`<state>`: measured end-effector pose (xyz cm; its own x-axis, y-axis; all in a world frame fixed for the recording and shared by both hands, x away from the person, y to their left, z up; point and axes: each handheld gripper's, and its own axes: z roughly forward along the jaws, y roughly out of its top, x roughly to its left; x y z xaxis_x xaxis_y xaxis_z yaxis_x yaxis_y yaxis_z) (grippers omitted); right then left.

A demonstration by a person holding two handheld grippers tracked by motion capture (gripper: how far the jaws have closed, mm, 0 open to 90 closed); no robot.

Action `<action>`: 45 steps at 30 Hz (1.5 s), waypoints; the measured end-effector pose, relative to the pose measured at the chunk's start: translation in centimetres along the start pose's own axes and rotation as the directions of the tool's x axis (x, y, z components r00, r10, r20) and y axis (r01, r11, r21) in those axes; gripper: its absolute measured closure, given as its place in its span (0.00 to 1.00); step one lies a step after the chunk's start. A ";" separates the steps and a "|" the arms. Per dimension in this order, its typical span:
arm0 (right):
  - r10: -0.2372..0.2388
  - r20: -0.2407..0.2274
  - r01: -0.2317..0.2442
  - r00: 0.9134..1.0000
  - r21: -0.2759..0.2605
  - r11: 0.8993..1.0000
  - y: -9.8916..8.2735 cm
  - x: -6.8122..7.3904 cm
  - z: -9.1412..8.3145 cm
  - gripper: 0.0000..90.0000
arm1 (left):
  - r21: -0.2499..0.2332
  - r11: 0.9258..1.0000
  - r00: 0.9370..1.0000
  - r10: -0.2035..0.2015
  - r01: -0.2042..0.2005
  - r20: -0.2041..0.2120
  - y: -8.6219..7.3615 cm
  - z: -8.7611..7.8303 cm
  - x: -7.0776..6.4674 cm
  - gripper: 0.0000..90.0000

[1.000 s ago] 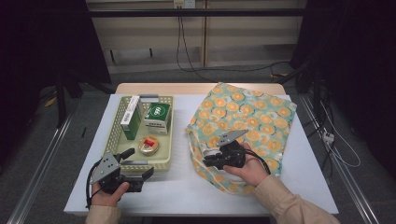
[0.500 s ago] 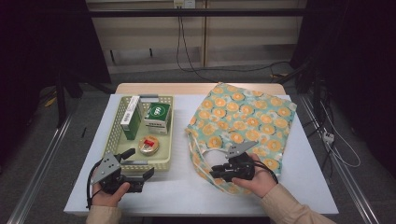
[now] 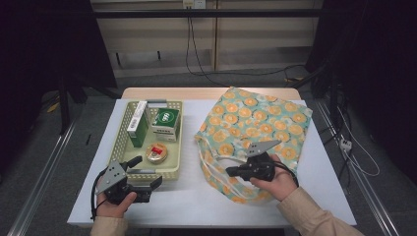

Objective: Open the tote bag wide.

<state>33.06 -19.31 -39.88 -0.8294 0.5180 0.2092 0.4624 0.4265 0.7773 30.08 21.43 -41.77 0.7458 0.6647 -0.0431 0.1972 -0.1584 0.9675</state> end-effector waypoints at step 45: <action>0.226 0.310 -0.203 0.924 -0.105 0.974 -1.1 -16.1 -3.8 0.99 | 0.014 1.000 1.000 0.006 -0.006 -0.002 -0.3 -0.1 0.4 0.04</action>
<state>44.74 -30.90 -41.84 -0.5646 0.8044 0.1848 0.5856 0.2326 0.7765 30.26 21.75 -42.02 0.7458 0.6651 -0.0368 0.2017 -0.1727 0.9641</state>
